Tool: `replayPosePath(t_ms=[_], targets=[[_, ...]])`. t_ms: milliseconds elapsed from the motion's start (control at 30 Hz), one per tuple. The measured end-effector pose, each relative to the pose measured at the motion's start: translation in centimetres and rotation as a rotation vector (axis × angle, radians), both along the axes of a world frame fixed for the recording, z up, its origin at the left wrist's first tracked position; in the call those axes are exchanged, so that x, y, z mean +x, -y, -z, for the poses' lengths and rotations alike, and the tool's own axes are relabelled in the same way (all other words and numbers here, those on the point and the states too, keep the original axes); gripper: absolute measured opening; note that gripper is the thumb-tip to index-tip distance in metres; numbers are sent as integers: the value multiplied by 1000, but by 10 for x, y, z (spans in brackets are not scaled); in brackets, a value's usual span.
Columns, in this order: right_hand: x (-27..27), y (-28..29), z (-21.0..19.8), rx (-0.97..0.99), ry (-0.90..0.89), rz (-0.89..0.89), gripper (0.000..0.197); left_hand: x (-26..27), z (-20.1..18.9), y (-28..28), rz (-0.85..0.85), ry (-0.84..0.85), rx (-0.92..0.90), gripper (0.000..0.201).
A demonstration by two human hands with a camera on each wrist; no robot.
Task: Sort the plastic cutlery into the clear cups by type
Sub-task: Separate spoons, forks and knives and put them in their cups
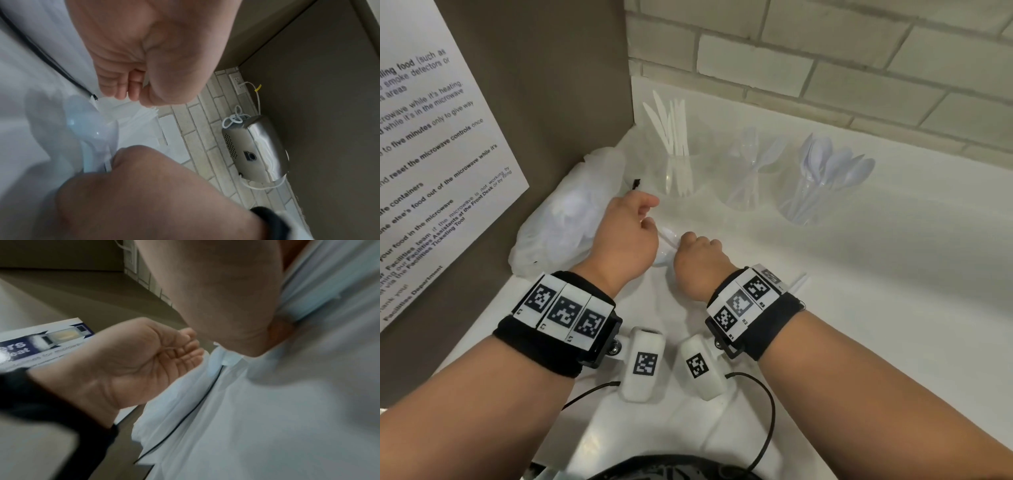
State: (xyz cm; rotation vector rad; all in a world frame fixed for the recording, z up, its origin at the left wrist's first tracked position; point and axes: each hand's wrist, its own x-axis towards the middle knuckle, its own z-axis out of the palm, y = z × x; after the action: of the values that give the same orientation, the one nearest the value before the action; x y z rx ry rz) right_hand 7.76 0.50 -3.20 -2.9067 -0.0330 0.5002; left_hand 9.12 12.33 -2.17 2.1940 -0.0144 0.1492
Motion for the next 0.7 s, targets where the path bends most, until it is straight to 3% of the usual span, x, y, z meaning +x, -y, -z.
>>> replayPosePath(t_ms=[100, 200, 333, 433, 567, 700], targets=[[11, 13, -12, 122, -34, -48, 28, -2, -3, 0, -37, 89, -74, 33], [18, 36, -46, 275, 45, -69, 18, 1, -4, -3, -69, 153, -157, 30], [6, 80, -75, 136, 65, -190, 3, 3, -3, -7, -40, 84, -121, 25], [-14, 106, -72, -4, -66, -262, 8, -1, -1, 1, 18, 32, -87, 19], [-31, 128, -60, -56, -275, -237, 32, -5, 3, 17, 101, -40, -47, 14], [-39, 136, -46, 4, -288, -191, 34, -9, 4, 27, 245, -137, 20, 20]])
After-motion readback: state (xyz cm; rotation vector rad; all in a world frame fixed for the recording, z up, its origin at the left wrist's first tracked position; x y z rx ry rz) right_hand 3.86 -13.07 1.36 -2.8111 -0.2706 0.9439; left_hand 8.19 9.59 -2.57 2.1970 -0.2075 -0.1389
